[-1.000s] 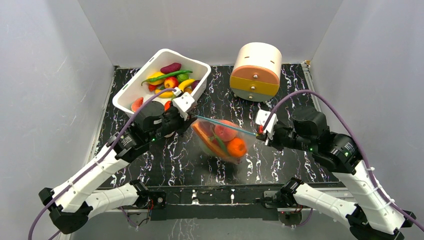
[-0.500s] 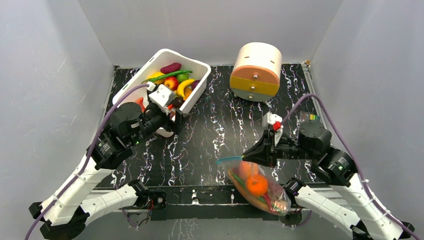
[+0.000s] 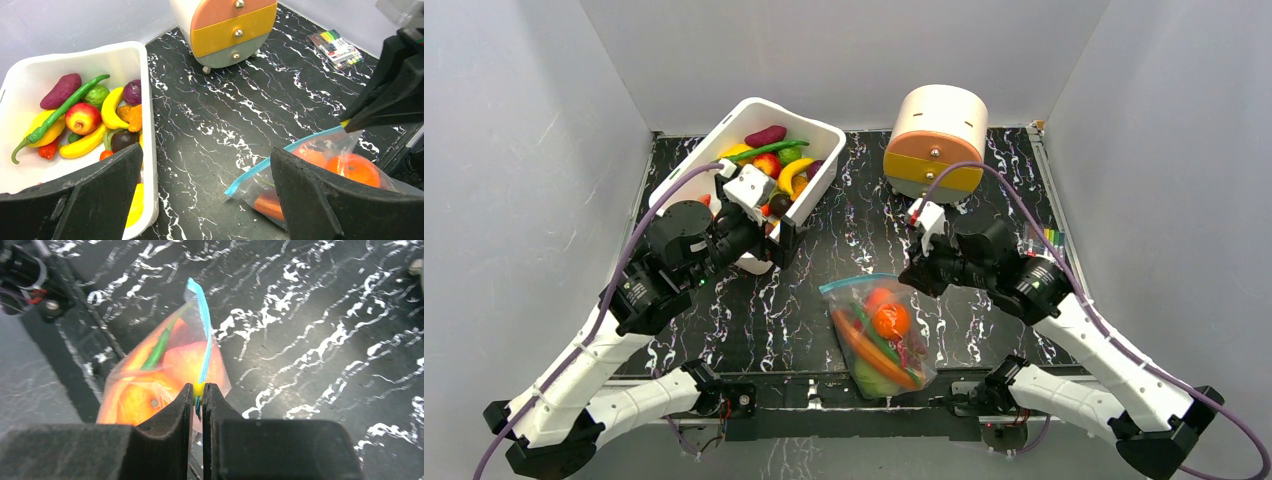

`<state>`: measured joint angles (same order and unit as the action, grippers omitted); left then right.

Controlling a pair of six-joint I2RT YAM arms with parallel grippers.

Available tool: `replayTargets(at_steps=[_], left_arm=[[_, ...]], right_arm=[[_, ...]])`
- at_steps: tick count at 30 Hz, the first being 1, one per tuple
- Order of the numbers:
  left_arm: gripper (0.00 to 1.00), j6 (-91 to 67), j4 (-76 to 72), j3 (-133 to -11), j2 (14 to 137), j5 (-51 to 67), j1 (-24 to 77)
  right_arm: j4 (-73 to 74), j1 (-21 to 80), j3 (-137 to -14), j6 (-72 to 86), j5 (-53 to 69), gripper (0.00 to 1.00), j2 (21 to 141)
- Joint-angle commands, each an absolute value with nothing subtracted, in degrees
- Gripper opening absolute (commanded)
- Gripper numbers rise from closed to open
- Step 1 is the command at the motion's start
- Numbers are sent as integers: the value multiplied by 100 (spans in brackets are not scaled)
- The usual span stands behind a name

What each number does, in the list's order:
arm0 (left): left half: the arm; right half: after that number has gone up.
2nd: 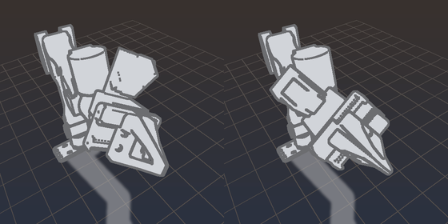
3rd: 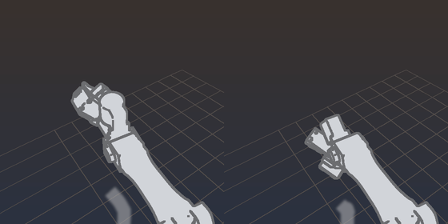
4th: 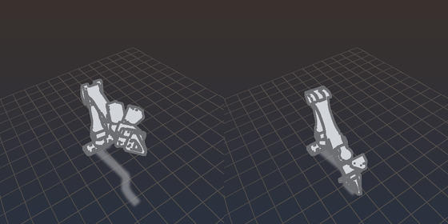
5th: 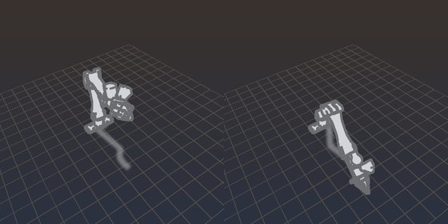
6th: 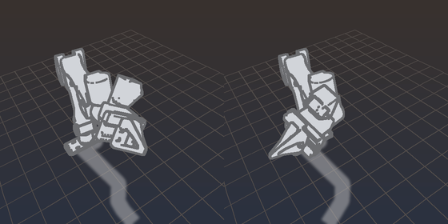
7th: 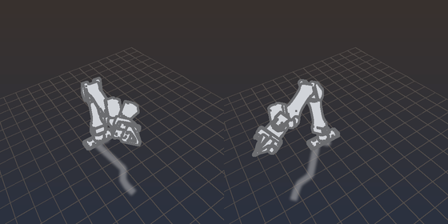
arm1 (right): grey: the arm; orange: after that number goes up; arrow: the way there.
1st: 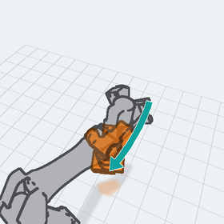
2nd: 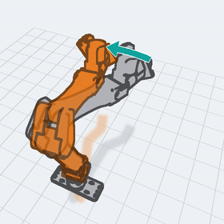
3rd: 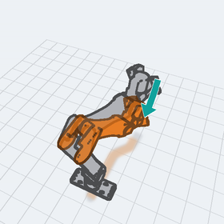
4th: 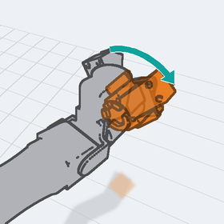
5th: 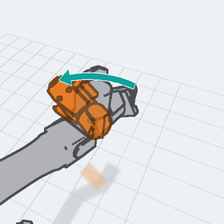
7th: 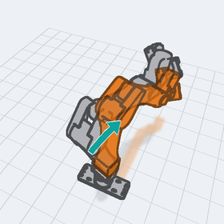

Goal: Place the food in the zip-top bag and seal the zipper
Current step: Place the zipper food storage bag at the center of the board.

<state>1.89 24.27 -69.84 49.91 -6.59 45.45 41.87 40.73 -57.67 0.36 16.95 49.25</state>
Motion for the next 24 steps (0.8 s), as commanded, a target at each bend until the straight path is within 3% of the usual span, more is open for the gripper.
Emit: replayTargets(at_steps=[1, 24], left_arm=[[98, 166, 2417, -7136, 4958, -776, 4526], [98, 233, 2312, -6869, 5006, -828, 4524]], right_arm=[[4098, 4069, -6200, -833, 954, 0, 5086], [2788, 3684, -6245, -2745, -439, 0, 6488]])
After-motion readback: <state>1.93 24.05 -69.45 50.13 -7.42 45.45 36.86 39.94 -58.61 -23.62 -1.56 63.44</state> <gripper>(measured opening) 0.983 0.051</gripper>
